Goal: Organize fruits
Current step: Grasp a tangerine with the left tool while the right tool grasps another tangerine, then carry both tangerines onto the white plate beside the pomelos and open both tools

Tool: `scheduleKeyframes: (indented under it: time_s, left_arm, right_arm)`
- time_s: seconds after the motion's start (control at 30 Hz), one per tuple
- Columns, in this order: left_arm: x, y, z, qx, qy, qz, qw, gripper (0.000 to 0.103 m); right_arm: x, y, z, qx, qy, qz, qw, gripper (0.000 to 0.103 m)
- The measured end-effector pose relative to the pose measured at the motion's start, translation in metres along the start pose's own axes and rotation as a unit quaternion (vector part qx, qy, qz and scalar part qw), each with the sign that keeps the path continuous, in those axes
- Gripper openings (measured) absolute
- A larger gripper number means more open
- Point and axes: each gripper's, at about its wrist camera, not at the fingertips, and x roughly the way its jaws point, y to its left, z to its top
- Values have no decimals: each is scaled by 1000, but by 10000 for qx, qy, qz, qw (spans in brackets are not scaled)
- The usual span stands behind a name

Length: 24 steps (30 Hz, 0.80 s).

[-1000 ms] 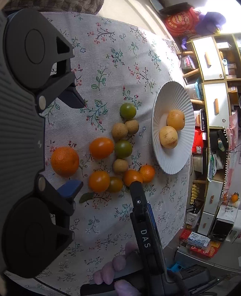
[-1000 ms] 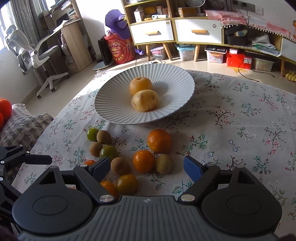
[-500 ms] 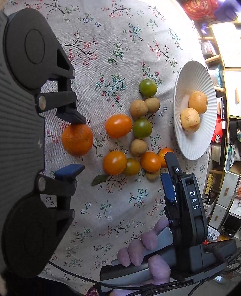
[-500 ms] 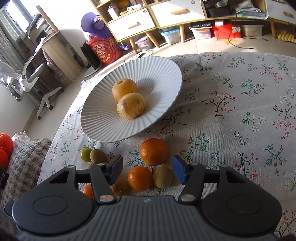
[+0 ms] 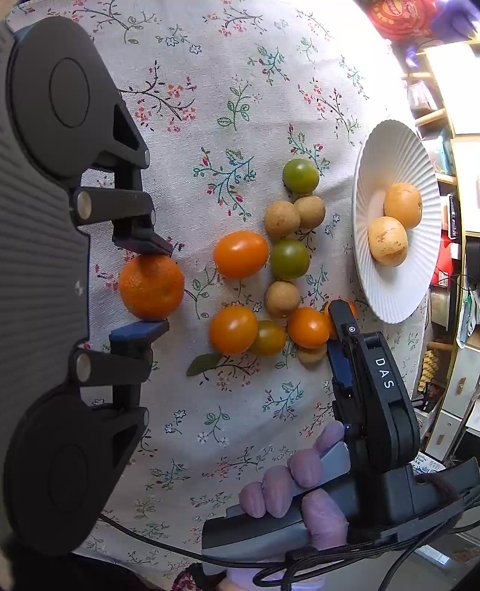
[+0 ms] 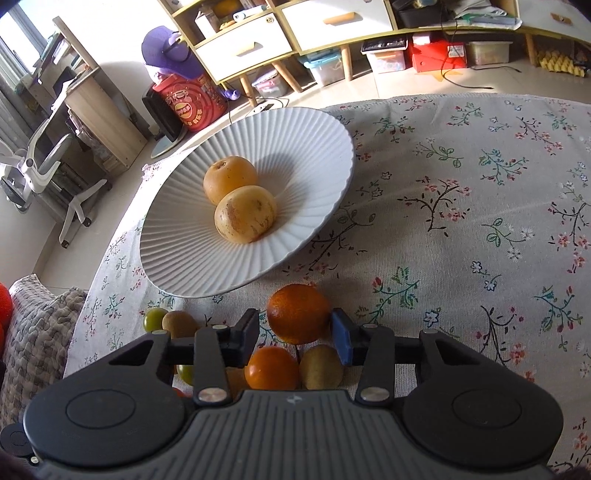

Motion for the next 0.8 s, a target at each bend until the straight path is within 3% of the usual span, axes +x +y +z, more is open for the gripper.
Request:
scheduleKeyframes:
  time_s: [0.3,0.8]
  left_arm:
    - [-8,4,4,-146,-133,61,9998,23]
    - [-38,8,28,-296,-1051,195,9938,22]
  right_arm:
    - [-7,3,2,-10,-115,-48,9999,33]
    - [-44,18,7,-145,-579,75,9982,33]
